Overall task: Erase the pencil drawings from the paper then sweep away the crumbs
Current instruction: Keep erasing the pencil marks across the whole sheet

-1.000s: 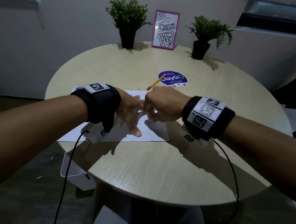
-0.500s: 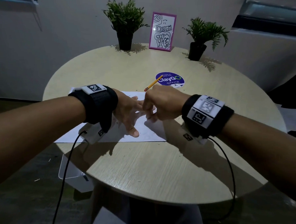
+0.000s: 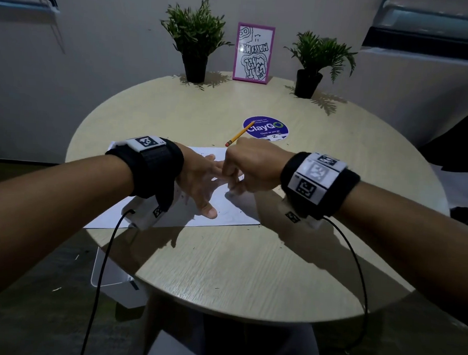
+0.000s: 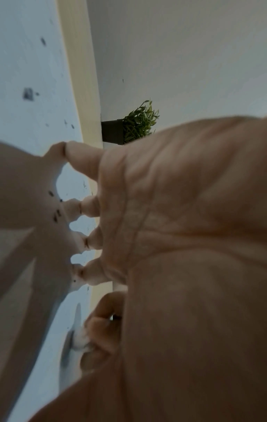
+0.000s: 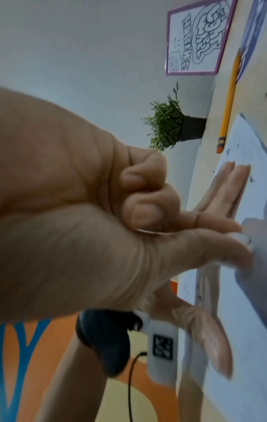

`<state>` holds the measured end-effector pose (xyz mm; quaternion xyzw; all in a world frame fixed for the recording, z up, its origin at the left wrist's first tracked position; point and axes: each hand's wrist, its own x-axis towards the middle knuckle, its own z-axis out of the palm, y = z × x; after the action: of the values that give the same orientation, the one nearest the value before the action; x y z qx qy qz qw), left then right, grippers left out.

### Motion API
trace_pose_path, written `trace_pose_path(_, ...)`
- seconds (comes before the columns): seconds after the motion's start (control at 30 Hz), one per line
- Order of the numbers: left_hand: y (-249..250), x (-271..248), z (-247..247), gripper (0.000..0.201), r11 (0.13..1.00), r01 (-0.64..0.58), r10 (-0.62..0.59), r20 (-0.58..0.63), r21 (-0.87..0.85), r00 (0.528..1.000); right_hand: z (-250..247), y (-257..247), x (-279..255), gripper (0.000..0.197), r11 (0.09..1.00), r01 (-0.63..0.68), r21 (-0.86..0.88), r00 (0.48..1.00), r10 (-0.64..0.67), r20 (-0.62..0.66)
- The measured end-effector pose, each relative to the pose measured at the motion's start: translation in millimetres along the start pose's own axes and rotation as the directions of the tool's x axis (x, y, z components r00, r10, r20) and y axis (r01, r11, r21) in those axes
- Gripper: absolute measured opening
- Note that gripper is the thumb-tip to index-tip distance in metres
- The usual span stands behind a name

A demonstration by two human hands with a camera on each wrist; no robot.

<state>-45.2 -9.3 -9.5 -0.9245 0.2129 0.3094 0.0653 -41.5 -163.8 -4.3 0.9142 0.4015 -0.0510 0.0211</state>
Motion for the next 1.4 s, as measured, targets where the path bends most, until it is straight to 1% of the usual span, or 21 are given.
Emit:
trace_pose_path(0.07,-1.3,3.3,0.4,0.091,1.000,-0.004,0.004,-0.010,-0.005,1.000,5.9,-1.3,-9.0,0.011,1.000,-0.003,0.006,1.000,0.003,0.017)
trace_pose_path(0.13,-8.6,12.0,3.8,0.109,0.999,-0.038,0.038,0.006,0.013,0.999,7.9,-3.1,-28.9,0.020,0.999,0.004,0.041,0.998,-0.006,0.068)
trace_pose_path(0.2,-16.0,20.4,7.2,0.122,0.998,-0.053,0.052,0.021,0.018,0.998,6.9,-3.9,-43.8,0.011,0.999,0.027,0.025,0.986,-0.031,0.165)
trace_pose_path(0.27,-17.0,22.7,8.6,0.118,0.999,-0.045,0.045,0.013,0.024,0.999,1.8,-3.0,-44.0,0.009,0.999,0.036,0.021,0.977,-0.040,0.212)
trace_pose_path(0.4,-10.0,12.2,5.1,0.096,0.998,-0.066,0.066,-0.019,0.015,0.998,-2.7,0.4,-11.5,0.007,0.998,-0.026,0.052,0.998,0.023,0.055)
trace_pose_path(0.47,-9.0,9.6,4.6,0.090,0.998,-0.057,0.057,-0.030,-0.016,0.998,0.9,0.4,-3.0,0.005,0.997,-0.029,0.071,0.999,0.027,0.020)
trace_pose_path(0.6,-15.3,20.2,7.8,0.106,0.998,-0.063,0.063,-0.009,0.026,0.998,10.9,-0.3,-32.5,0.020,0.994,-0.007,0.111,0.999,0.001,0.050)
trace_pose_path(0.7,-16.0,22.8,9.1,0.113,0.998,-0.051,0.051,0.010,0.026,0.999,11.2,-2.4,-53.8,0.008,0.998,0.051,0.035,0.986,-0.056,0.157)
trace_pose_path(0.77,-15.8,20.8,8.3,0.111,0.998,-0.055,0.054,0.011,0.026,0.998,3.9,-3.0,-48.1,0.006,0.998,0.060,0.001,0.978,-0.059,0.201)
trace_pose_path(0.83,-12.3,16.1,6.2,0.103,0.998,-0.060,0.060,0.001,0.023,0.998,-2.7,-3.5,-30.5,0.005,1.000,0.027,-0.004,0.992,-0.026,0.126)
trace_pose_path(0.9,-5.3,8.2,3.5,0.087,0.999,-0.051,0.050,-0.010,-0.009,0.999,-3.7,-4.2,-11.5,0.009,1.000,0.010,-0.001,1.000,-0.010,0.029)
trace_pose_path(1.0,-2.6,5.5,0.3,0.033,1.000,-0.006,0.005,-0.027,-0.018,1.000,3.5,-8.8,-7.9,0.011,1.000,0.028,-0.014,1.000,-0.028,0.013)
trace_pose_path(1.03,-4.6,7.6,0.7,0.034,1.000,-0.001,0.001,-0.040,-0.005,0.999,5.6,-10.0,-15.9,0.013,0.999,0.037,-0.012,0.999,-0.036,0.023)
trace_pose_path(1.07,-6.6,9.3,2.3,0.052,1.000,-0.001,0.002,-0.027,0.006,1.000,6.6,-10.5,-26.2,0.013,0.999,0.040,0.002,0.998,-0.040,0.040)
trace_pose_path(1.1,-10.3,13.5,4.6,0.083,0.999,-0.021,0.021,-0.005,0.027,1.000,7.2,-10.6,-37.0,0.013,0.999,0.052,0.015,0.996,-0.053,0.066)
trace_pose_path(1.13,-13.1,16.9,6.1,0.105,0.999,-0.036,0.035,0.008,0.028,0.999,5.9,-11.4,-46.9,0.011,0.998,0.064,0.011,0.992,-0.065,0.107)
trace_pose_path(1.2,-15.8,20.8,8.5,0.115,0.999,-0.049,0.048,0.023,0.021,0.999,2.8,-10.6,-55.3,0.005,0.997,0.073,-0.019,0.982,-0.068,0.179)
trace_pose_path(1.23,-16.3,20.6,8.4,0.113,0.998,-0.052,0.052,0.026,0.020,0.998,0.6,-9.6,-52.3,0.005,0.998,0.067,-0.012,0.982,-0.063,0.180)
trace_pose_path(1.3,-10.5,13.2,5.5,0.103,0.998,-0.060,0.060,0.013,0.025,0.998,-2.7,-7.8,-35.6,0.005,1.000,0.027,0.008,0.995,-0.027,0.100)
trace_pose_path(1.37,-0.1,2.5,1.3,0.085,0.999,-0.038,0.038,-0.007,-0.021,0.999,-2.4,-7.2,-13.9,0.009,1.000,0.000,-0.004,1.000,0.000,-0.002)
trace_pose_path(1.4,1.8,0.3,0.5,0.070,0.999,-0.010,0.009,-0.011,-0.038,1.000,-1.1,-6.9,-5.3,0.009,1.000,-0.005,-0.008,1.000,0.005,-0.028)
